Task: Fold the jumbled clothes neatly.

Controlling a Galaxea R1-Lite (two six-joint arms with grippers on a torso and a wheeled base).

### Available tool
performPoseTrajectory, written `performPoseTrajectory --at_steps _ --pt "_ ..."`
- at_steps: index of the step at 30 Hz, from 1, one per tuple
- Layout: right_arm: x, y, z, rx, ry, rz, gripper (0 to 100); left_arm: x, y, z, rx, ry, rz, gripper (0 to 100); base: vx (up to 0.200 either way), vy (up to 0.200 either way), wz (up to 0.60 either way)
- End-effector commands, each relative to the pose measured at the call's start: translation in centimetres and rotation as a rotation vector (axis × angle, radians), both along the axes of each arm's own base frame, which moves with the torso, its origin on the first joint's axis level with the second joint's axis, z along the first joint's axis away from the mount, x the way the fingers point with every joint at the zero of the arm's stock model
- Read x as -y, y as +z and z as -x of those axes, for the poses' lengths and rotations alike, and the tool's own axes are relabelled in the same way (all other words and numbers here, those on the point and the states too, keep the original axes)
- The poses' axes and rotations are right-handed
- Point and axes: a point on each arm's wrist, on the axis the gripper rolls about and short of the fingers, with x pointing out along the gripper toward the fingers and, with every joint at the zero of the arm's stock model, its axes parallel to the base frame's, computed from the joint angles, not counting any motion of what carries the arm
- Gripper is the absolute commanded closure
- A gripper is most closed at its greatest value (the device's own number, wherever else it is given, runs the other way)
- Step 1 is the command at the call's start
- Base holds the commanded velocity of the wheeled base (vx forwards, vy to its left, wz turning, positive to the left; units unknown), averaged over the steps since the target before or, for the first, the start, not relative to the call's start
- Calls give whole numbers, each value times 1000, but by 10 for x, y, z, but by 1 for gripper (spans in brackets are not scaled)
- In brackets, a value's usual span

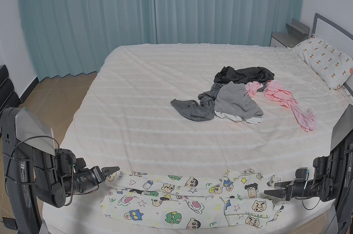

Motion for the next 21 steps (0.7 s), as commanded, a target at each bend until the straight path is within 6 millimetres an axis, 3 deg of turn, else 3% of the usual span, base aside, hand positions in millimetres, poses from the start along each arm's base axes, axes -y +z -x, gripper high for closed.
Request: performPoseTrajectory --at_steps 1,5,8,21 --pt "14 31 2 106 -82 5 0 -12 17 4 4 87 107 0 0 0 0" --pt "5 52 -1 154 -70 -32 0 -22 41 0 18 161 288 0 0 0 0" --pt "-16 60 -5 134 -13 -81 0 -29 55 -7 26 225 411 0 0 0 0" --pt "-56 51 -13 -102 37 -265 0 -36 56 1 -6 279 451 0 0 0 0"
